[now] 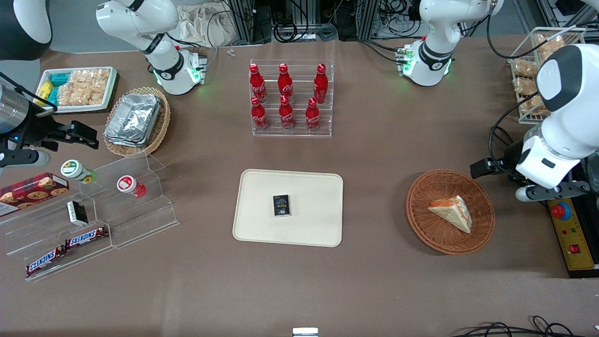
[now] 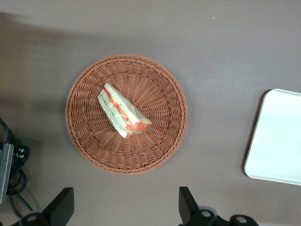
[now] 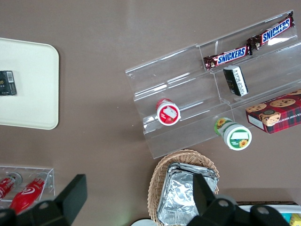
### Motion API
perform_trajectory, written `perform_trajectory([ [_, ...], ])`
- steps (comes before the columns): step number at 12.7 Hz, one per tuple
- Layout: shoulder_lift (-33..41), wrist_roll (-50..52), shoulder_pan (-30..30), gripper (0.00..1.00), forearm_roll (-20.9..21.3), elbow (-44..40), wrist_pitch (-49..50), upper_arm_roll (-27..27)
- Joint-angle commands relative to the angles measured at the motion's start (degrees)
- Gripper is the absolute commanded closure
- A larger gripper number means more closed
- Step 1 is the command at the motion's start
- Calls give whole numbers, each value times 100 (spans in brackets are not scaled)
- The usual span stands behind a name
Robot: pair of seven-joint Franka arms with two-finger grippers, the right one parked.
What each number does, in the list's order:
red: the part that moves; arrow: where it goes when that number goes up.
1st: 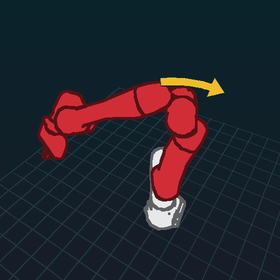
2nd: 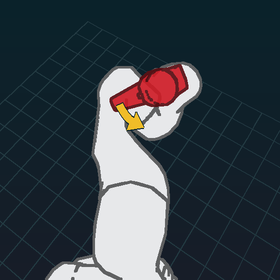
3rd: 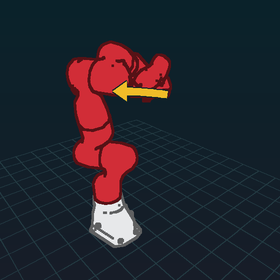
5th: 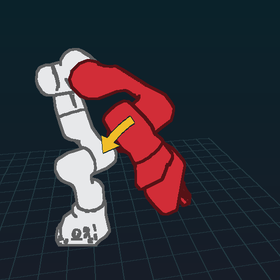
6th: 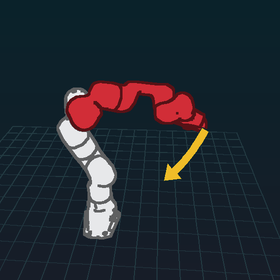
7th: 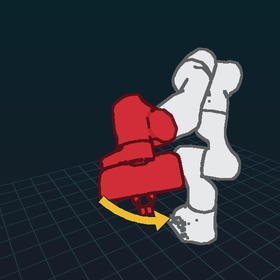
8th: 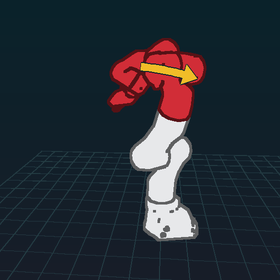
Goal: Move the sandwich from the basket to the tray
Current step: 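Lower the open left gripper over the wrapped sandwich in the basket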
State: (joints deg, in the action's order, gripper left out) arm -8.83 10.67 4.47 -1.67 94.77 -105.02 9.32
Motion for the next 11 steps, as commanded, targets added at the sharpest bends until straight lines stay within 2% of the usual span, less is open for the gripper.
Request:
perform_trajectory([
  [1,-190,-57,-96,0,53,-258,167,-88],
  [4,-225,65,-122,0,360,-171,193,-88],
  [6,-190,853,-96,0,431,233,-157,-97],
  [9,-84,2521,-96,0,440,1303,-1533,-299],
  [11,-346,3280,-96,0,440,1588,-2257,-299],
])
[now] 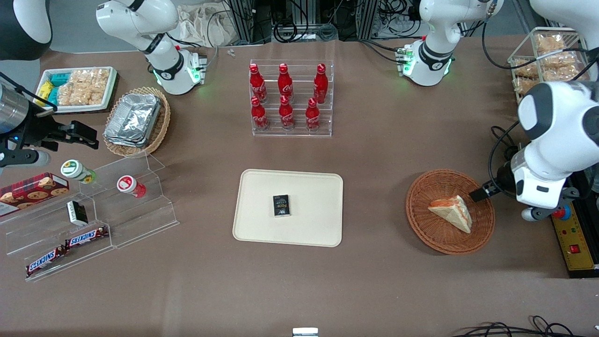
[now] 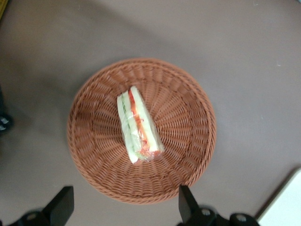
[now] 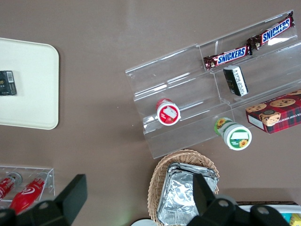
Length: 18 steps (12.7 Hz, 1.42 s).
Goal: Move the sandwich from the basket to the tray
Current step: 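Lower the open left gripper over the wrapped sandwich in the basket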
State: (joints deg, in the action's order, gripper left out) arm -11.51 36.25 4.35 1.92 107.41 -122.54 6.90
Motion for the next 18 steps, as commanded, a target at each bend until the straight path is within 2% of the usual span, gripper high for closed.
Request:
perform_trajectory([
  [1,-210,890,-83,0,80,289,-578,-57],
  [9,-835,1551,-92,0,63,236,-877,-74],
  [18,-1679,2070,-118,0,71,-256,-1210,-74],
])
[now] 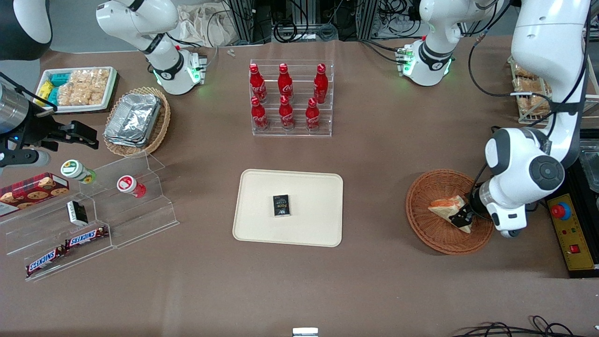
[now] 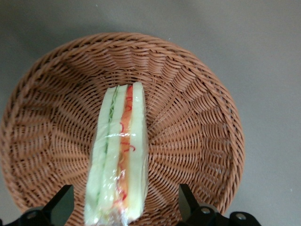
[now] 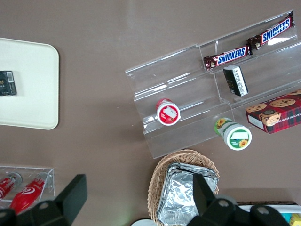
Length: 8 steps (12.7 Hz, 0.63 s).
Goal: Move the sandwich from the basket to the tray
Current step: 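Close the left gripper on the sandwich and lift it from the basket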
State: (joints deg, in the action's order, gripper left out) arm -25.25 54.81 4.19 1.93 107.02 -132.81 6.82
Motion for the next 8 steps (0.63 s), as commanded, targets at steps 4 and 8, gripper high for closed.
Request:
perform_trajectory([
  [4,-515,240,-111,1,62,-217,-254,-67],
  [8,-586,566,-155,98,88,-428,-201,-41],
])
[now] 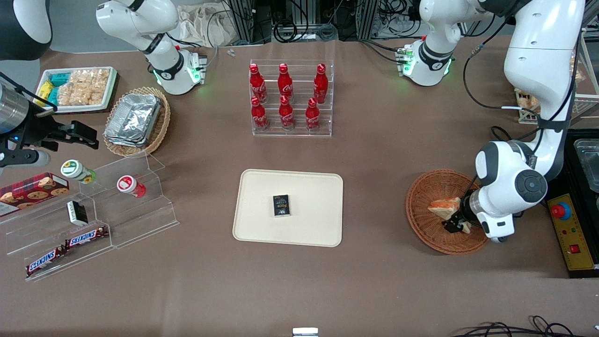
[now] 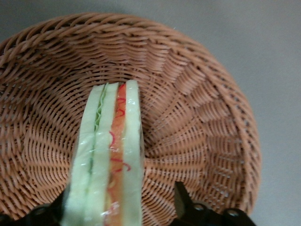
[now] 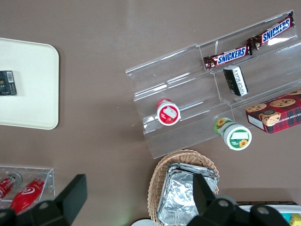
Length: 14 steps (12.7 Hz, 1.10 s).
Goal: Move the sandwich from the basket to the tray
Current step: 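Close the left gripper on the sandwich and lift it from the basket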
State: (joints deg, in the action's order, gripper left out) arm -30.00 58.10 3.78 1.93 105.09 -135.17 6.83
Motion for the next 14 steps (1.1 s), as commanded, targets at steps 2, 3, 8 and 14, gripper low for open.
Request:
perform_trajectory([
  [2,-86,184,-141,100,88,-235,61,-42],
  [3,-51,184,-141,100,88,-243,87,-42],
  [8,572,-104,-159,100,62,-935,1727,116],
  [14,539,-1245,-193,100,44,-2985,4007,713],
])
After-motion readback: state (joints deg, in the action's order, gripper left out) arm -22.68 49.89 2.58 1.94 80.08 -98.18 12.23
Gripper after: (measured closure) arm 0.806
